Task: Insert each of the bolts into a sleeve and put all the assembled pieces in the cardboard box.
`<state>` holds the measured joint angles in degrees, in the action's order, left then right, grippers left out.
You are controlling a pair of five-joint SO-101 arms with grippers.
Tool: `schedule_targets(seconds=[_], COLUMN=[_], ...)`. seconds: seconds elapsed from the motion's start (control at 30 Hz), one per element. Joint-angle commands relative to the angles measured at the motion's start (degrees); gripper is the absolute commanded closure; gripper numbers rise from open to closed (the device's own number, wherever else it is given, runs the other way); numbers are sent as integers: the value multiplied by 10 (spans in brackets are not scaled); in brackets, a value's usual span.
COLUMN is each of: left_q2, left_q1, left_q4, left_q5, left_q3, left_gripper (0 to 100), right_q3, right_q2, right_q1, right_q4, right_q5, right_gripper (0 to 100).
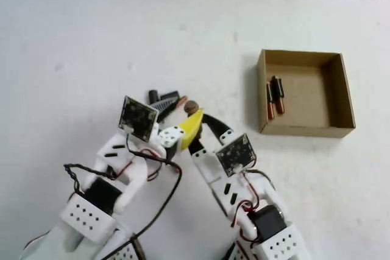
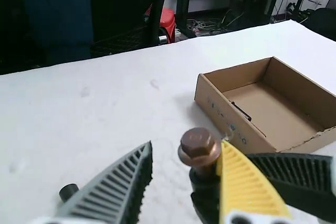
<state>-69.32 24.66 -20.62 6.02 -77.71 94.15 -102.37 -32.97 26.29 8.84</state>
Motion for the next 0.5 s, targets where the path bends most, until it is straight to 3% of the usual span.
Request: schedule_targets(seconds=[0.0, 0.47], left_q2=[1, 0], left_q1=[-3, 29], left_q4=[15, 13], left_q5=[-8, -11], left_q3=[4, 9], left_gripper=[775, 750], right_q3=[-17, -17], right_q2=[-10, -10], right_q1=[5, 5], right_q4=[-11, -11], right_q5=[8, 8], right_gripper=[981, 981])
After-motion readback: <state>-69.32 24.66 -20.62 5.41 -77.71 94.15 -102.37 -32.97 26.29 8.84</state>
